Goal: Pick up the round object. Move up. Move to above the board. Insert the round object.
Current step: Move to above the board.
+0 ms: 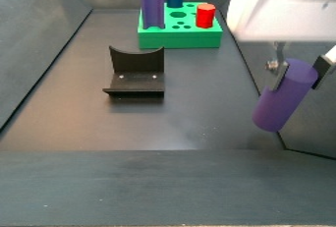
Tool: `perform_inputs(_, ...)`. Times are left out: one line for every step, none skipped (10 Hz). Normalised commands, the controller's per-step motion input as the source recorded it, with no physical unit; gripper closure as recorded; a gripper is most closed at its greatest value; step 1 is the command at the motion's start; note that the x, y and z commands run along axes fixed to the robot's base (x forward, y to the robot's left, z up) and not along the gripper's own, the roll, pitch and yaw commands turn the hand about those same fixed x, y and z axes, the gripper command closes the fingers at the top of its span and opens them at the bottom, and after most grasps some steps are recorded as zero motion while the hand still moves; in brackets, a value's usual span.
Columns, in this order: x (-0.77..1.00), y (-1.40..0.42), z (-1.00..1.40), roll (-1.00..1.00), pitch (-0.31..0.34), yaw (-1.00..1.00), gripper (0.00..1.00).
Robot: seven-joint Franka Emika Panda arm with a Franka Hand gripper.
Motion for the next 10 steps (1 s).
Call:
perform_inputs(0.14,0.13,1.00,-0.10,-0.050,-0.01,1.00)
perform_inputs(0.13,0.13,1.00,-0.10,-0.014,-0.02,1.00)
perform_inputs(0.11,0.12,1.00,-0.08,0.013,-0.02,1.00)
perform_inputs(0.11,0.12,1.00,-0.07,0.023,-0.02,1.00)
perform_inputs(0.10,0.11,1.00,-0.04,0.043,-0.03,1.00)
perform_inputs(0.09,0.11,1.00,-0.03,0.051,-0.03,1.00)
perform_inputs(0.08,0.10,1.00,-0.01,0.065,-0.02,1.00)
perform_inputs(0.07,0.09,1.00,0.00,0.067,-0.02,1.00)
perform_inputs(0.06,0.09,1.00,0.01,0.068,-0.01,1.00)
perform_inputs(0.05,0.08,1.00,0.02,0.069,-0.01,1.00)
